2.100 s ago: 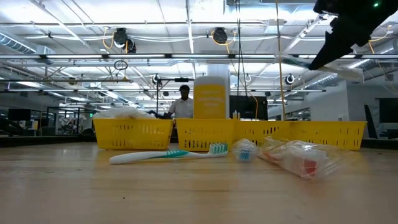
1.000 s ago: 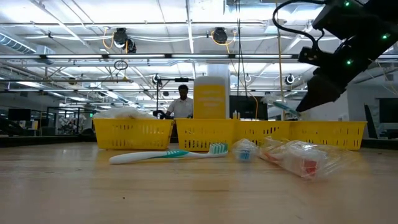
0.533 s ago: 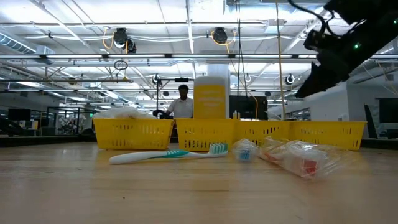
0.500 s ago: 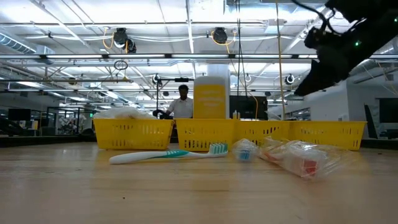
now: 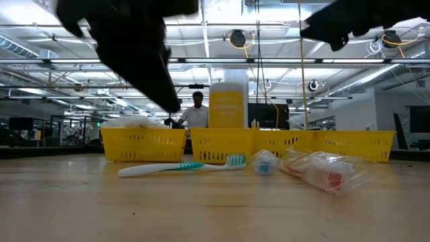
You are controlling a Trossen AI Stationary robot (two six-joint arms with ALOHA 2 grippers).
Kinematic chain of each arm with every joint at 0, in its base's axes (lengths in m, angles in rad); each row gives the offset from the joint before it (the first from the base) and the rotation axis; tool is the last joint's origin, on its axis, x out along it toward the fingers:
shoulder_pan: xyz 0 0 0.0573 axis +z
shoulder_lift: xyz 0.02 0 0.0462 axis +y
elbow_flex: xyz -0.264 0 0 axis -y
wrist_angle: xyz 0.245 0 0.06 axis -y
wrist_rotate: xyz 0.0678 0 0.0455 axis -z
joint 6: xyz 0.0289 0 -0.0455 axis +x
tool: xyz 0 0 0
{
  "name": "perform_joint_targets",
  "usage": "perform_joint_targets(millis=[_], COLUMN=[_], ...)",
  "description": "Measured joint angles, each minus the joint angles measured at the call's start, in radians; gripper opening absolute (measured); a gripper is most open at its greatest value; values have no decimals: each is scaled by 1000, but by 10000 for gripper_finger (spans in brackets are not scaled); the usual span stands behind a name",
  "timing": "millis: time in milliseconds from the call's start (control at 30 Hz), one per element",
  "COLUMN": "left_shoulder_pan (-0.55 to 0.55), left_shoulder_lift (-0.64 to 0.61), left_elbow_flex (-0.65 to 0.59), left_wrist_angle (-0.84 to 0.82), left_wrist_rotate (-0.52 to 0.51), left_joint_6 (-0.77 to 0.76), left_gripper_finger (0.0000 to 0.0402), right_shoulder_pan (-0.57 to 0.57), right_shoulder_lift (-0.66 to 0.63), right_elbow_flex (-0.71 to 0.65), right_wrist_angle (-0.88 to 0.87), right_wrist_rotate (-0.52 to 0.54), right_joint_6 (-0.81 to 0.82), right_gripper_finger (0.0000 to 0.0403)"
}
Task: Pick & Place Travel size toiletries
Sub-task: Put the green toothbrush into the right yellow bin
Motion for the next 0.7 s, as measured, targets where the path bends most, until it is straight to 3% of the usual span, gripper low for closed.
perform_joint_targets(millis=[133,433,600,700], left_shoulder_pan=[65,140,144,144], left_shoulder_lift=[60,145,172,182], left_elbow_flex=[0,1,5,6], left_wrist_angle=[0,24,31,15], left_wrist_rotate=[34,220,217,235], left_joint_6=[-117,-183,-175,-181], left_gripper_finger=[124,154,169,155], right_shoulder_pan=[65,110,109,109], right_shoulder_lift=[23,46,46,46], right_elbow_flex=[0,0,0,0], right_wrist_angle=[78,98,97,92], right_wrist_rotate=[-20,-16,-16,-17], right_joint_6=[-63,-88,-88,-88], right_gripper_finger=[196,196,196,196])
